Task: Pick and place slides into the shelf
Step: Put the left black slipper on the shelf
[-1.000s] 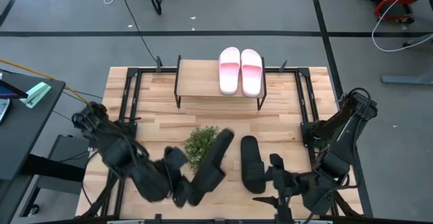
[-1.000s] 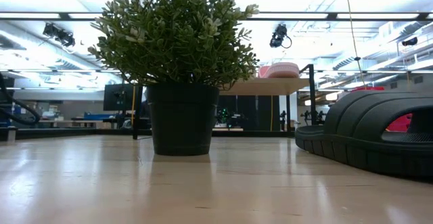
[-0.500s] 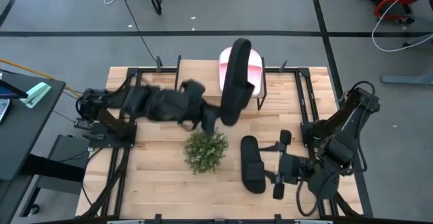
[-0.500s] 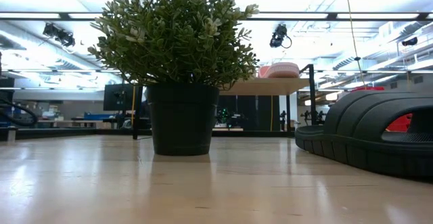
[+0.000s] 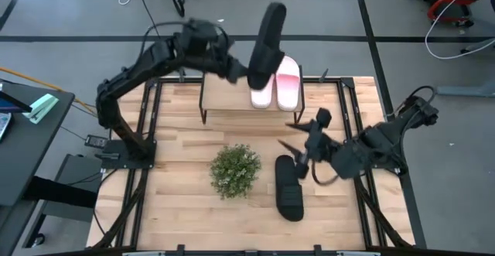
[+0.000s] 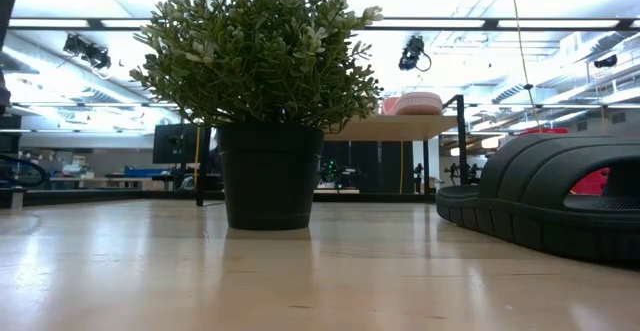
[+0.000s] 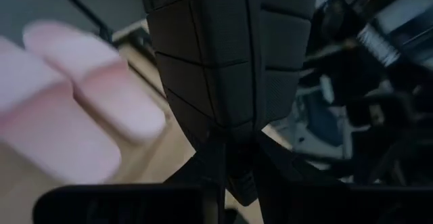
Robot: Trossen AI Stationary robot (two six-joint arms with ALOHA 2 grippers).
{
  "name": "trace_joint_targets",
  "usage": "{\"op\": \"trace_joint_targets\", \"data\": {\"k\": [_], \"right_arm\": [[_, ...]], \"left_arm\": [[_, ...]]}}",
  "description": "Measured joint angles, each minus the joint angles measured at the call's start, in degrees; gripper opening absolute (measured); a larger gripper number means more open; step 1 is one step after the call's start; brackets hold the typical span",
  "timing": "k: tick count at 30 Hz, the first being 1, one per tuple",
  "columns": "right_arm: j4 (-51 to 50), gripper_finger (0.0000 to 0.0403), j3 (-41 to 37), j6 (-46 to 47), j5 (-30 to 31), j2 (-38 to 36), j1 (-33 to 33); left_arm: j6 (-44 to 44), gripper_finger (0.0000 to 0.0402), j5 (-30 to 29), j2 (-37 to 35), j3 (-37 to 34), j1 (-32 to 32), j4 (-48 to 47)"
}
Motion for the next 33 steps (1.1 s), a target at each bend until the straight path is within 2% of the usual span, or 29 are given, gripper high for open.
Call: {"op": "trace_joint_targets", "data": {"k": [5,9,13,16,19,22,26,30,33], "right_arm": [[0.0,0.0240,0.0,0.0,-1.7,-0.6,-5.8],[0.0,0.0240,0.0,0.4,-4.7,-0.4,-10.2],[0.0,0.0240,0.0,0.6,-7.3,0.0,-13.8],[0.5,0.0240,0.0,0.6,-7.9,0.1,-15.8],[1.4,0.0240,0.0,0.5,-10.2,0.1,-17.8],[2.7,0.0240,0.0,-0.9,-13.2,0.1,-19.6],[4.0,0.0240,0.0,-2.8,-17.9,0.1,-21.9],[3.9,0.0240,0.0,-5.6,-21.6,0.1,-23.6],[3.9,0.0240,0.0,-7.6,-24.2,0.1,-24.8]], "left_arm": [[0.3,0.0052,9.9,-1.0,-3.9,6.7,7.3],[2.8,0.0052,14.9,-3.5,-9.8,10.8,7.7],[1.9,0.0052,18.9,-7.9,-21.0,15.5,13.7],[-3.8,0.0052,23.9,-12.8,-31.9,19.4,26.0],[-13.8,0.0052,27.9,-16.9,-43.2,21.8,40.0],[-24.0,0.0052,28.5,-19.8,-53.2,21.9,51.0],[-35.4,0.0052,27.2,-22.4,-64.3,18.9,64.9],[-46.7,0.0052,20.3,-23.1,-71.9,15.7,81.1],[-51.8,0.0052,12.7,-23.1,-75.1,14.0,87.0]]}}
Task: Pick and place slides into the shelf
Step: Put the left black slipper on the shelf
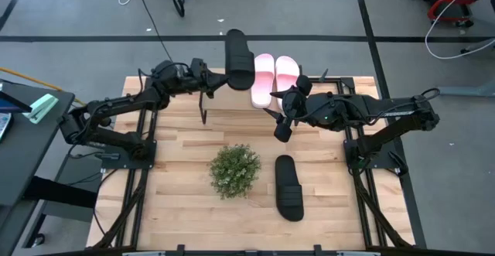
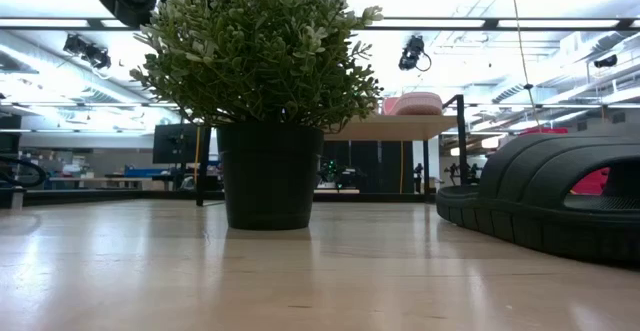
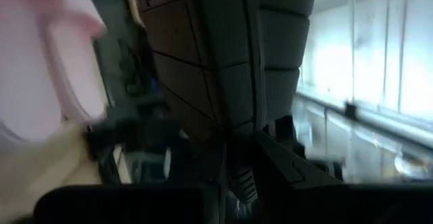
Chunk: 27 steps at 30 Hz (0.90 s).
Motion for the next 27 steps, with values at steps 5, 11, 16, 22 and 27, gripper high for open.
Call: {"op": "trace_joint_targets", "data": {"k": [5,11,16,22,27], "right_arm": [[0.0,0.0240,0.0,-3.8,-2.3,0.0,-1.9],[-0.4,0.0240,0.0,-9.2,-8.0,0.0,-4.5],[-2.4,0.0240,0.0,-11.7,-9.0,0.0,-6.0],[-5.5,0.0240,0.0,-12.2,-13.2,0.0,-7.8],[-6.5,0.0240,0.0,-14.5,-16.1,0.0,-8.4]], "left_arm": [[1.0,0.0052,-3.6,0.0,-1.6,-2.5,-0.9],[1.8,0.0052,-4.0,0.1,-1.6,-4.0,-4.5],[1.4,0.0052,-5.8,0.1,-1.6,-5.6,-8.9],[0.4,0.0052,-8.4,0.1,-1.6,-7.1,-12.9],[0.9,0.0052,-9.1,0.1,-1.6,-7.2,-13.2]]}}
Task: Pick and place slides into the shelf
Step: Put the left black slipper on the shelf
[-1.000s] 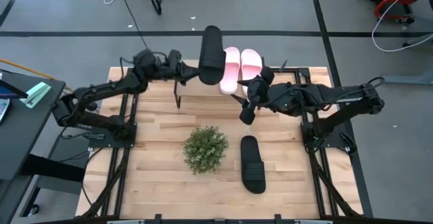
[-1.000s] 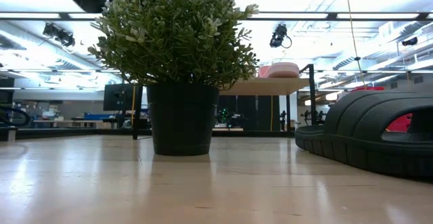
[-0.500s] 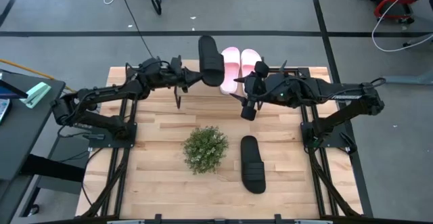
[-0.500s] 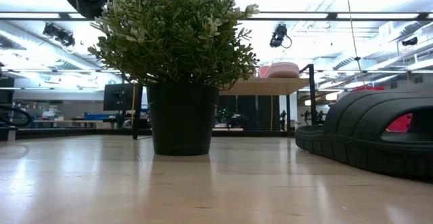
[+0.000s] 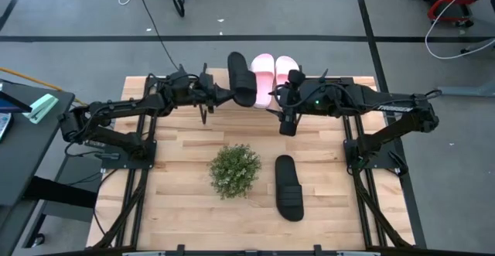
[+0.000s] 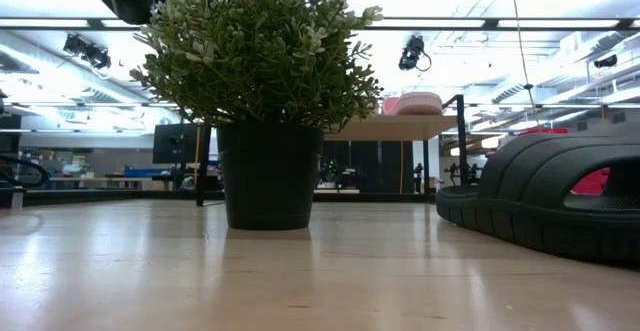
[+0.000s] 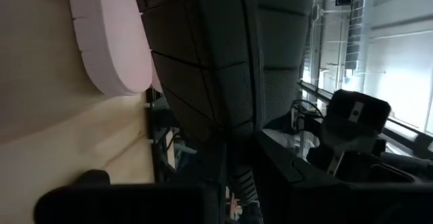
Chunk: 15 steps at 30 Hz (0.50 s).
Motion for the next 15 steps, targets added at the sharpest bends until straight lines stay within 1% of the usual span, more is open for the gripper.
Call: {"op": "trace_joint_targets", "data": {"k": [4,9,12,15], "right_arm": [[0.0,0.0240,0.0,-0.9,-1.1,0.0,-0.2],[0.0,0.0240,0.0,-0.9,-1.3,0.0,-0.3],[0.0,0.0240,0.0,0.7,-1.4,0.0,-0.3],[0.0,0.0240,0.0,2.1,-1.5,0.0,-0.3]], "left_arm": [[1.4,0.0052,1.3,0.0,0.0,0.3,-0.9],[3.0,0.0052,5.8,0.0,0.0,0.4,-2.0],[4.1,0.0052,8.5,0.0,0.0,0.5,-2.5],[5.8,0.0052,9.7,0.0,0.0,0.9,-5.2]]}}
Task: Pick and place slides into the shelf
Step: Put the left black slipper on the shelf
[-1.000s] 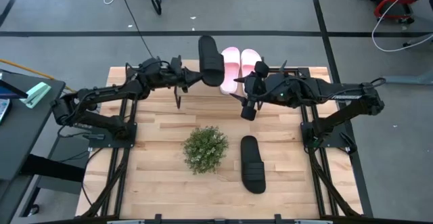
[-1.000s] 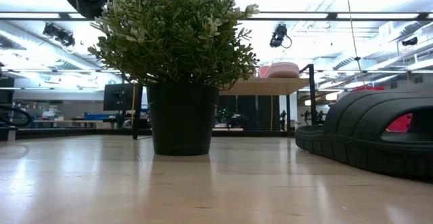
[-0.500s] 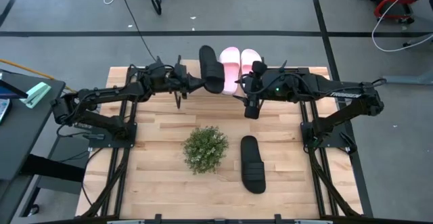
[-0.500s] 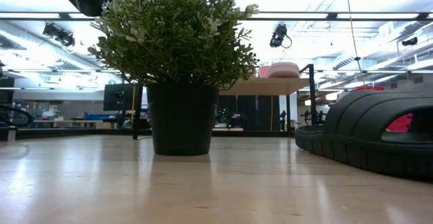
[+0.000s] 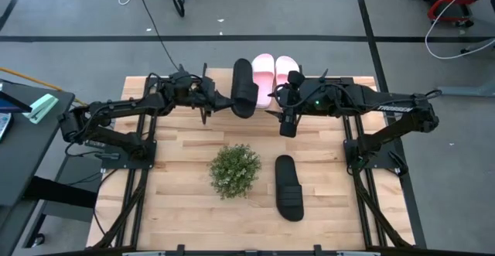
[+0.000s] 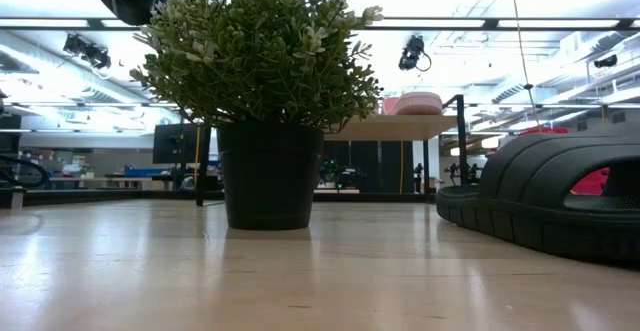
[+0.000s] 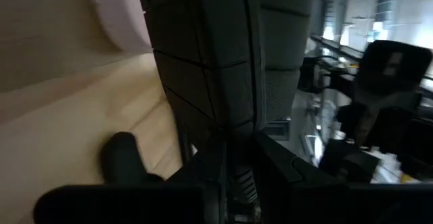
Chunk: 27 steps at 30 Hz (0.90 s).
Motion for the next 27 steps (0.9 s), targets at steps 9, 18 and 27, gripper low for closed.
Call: {"op": "trace_joint_targets", "data": {"k": [9,18,27], "right_arm": [[0.0,0.0240,0.0,5.8,0.1,0.0,0.0],[0.0,0.0240,0.0,7.5,0.1,0.0,0.0],[0.0,0.0240,0.0,7.5,0.2,0.0,0.0]], "left_arm": [[4.1,0.0052,1.3,-0.3,0.0,3.1,-1.0],[7.9,0.0052,6.2,-0.3,0.0,6.2,-5.2],[8.8,0.0052,5.9,-0.3,0.0,4.4,-6.6]]}}
